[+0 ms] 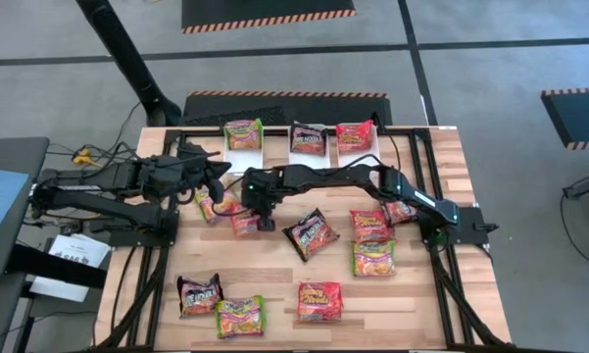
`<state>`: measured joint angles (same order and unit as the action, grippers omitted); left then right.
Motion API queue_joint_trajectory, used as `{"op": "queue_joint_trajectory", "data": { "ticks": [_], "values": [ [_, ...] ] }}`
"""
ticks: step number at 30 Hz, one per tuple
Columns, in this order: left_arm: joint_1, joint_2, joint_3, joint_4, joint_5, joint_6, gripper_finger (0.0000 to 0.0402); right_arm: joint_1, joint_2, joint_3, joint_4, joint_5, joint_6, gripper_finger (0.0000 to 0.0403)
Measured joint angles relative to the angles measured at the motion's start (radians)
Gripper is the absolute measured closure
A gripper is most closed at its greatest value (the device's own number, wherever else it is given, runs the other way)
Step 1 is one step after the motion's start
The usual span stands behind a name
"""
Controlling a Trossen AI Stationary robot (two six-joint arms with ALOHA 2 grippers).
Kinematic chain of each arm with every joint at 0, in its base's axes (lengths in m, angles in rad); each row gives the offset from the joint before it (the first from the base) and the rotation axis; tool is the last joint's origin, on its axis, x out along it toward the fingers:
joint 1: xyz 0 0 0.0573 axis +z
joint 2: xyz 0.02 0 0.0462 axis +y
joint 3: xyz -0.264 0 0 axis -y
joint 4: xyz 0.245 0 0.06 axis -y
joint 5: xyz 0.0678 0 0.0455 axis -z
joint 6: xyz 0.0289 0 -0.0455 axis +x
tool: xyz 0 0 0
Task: Sort Maruchan noodles
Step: Put the orange noodle pack into the right white bin
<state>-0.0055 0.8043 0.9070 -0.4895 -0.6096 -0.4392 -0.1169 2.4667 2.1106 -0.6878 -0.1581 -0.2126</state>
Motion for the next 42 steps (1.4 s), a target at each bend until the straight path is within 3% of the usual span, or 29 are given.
{"op": "queue_joint_trajectory", "data": {
  "ticks": [8, 14, 23, 33, 37, 42],
  "values": [
    [0.000, 0.000, 0.000, -0.002, 0.000, 0.008, 0.0401, -0.004, -0.099, -0.010, -0.126, 0.021, 0.011, 0.0398],
    [0.000, 0.000, 0.000, -0.002, 0.000, 0.008, 0.0401, -0.017, -0.231, -0.006, -0.219, 0.122, -0.003, 0.0398],
    [0.000, 0.000, 0.000, -0.011, 0.001, 0.007, 0.0401, -0.057, -0.400, -0.004, -0.400, 0.398, -0.057, 0.0398],
    [0.000, 0.000, 0.000, -0.017, 0.000, 0.006, 0.0401, -0.180, -0.511, -0.007, -0.621, 0.423, 0.011, 0.0398],
    [0.000, 0.000, 0.000, -0.017, 0.000, -0.001, 0.0401, -0.224, -0.567, -0.118, -0.619, 0.433, 0.022, 0.0398],
    [0.001, 0.000, 0.000, -0.017, 0.000, -0.011, 0.0401, -0.267, -0.704, -0.424, -0.480, 0.445, 0.027, 0.0398]
  ]
}}
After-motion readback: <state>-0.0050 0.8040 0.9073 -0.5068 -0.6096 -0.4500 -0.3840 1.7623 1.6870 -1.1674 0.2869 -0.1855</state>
